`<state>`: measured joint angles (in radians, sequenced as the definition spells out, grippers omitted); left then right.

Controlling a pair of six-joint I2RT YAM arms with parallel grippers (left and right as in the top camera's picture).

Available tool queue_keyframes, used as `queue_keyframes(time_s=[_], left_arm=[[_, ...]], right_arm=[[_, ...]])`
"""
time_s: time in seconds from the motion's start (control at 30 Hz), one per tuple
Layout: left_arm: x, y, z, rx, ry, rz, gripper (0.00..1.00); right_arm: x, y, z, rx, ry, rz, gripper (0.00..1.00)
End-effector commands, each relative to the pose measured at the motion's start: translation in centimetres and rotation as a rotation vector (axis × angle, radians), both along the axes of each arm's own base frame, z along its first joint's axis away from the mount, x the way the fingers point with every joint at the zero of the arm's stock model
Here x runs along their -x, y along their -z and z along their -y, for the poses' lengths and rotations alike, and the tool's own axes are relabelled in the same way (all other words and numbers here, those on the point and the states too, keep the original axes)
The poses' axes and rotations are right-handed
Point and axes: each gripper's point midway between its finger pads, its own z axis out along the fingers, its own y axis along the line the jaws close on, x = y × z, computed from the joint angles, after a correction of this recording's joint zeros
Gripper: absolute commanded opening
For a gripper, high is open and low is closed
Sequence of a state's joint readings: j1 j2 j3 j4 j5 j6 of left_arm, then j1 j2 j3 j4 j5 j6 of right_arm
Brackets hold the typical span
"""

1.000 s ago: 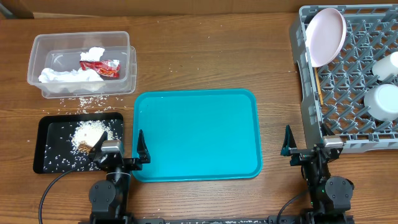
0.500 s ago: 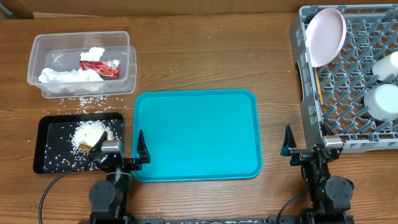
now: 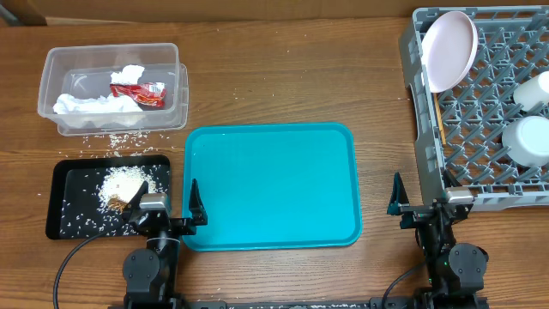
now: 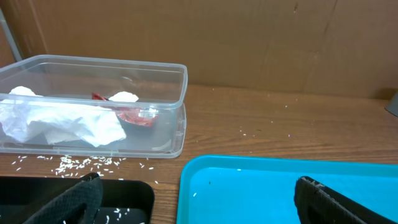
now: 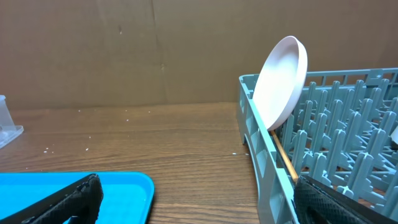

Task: Sort waste into correct bins and load items into the dishwasher

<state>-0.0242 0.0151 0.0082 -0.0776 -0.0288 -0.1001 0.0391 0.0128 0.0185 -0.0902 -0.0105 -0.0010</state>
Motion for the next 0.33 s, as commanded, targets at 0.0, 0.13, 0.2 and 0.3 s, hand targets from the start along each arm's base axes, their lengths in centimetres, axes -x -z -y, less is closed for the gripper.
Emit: queue_keyframes(time_s=[0.0, 0.13, 0.2, 0.3], left_arm=[[0.03, -0.09, 0.03, -0.018, 0.006, 0.008, 1.00], [0.03, -0.09, 0.03, -0.018, 0.006, 0.008, 1.00], [0.03, -0.09, 0.03, -0.017, 0.006, 0.008, 1.00], [0.03, -0.09, 0.03, -0.018, 0.006, 0.008, 1.00]], right_arm=[[-0.02, 0.14, 0.25, 0.007, 0.013, 0.006, 1.00], [-0.02, 0.14, 0.25, 0.007, 0.013, 0.006, 1.00], [-0.02, 0.14, 0.25, 0.007, 0.013, 0.006, 1.00], [-0.02, 0.14, 0.25, 0.007, 0.013, 0.006, 1.00]])
